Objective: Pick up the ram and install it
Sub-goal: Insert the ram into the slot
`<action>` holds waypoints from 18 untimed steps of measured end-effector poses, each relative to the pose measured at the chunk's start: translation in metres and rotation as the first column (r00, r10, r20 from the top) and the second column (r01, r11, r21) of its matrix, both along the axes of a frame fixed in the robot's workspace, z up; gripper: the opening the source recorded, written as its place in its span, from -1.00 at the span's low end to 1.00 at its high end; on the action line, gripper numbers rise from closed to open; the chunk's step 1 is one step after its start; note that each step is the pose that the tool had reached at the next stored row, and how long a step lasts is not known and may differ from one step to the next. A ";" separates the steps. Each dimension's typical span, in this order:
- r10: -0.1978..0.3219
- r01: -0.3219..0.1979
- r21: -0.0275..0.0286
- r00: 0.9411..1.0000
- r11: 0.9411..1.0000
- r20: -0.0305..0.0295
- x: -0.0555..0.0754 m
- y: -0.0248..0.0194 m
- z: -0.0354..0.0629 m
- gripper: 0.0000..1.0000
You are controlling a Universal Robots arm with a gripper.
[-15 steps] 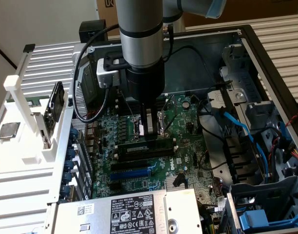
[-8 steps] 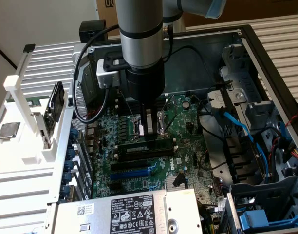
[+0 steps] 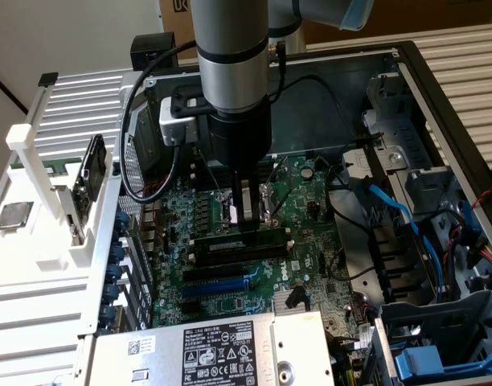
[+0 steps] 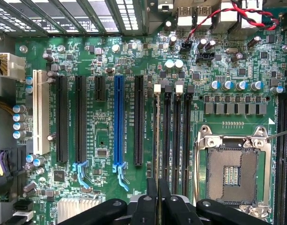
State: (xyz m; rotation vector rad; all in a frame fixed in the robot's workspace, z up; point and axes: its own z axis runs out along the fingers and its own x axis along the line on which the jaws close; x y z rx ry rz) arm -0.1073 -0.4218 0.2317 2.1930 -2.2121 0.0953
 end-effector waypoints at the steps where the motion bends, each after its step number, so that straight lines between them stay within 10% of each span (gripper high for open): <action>1: 0.000 0.000 0.000 1.000 1.000 0.000 0.000 -0.0001 0.0000 -0.74; 18: 0.000 0.000 0.000 1.000 1.000 0.000 0.000 -0.0010 -0.0016 -0.74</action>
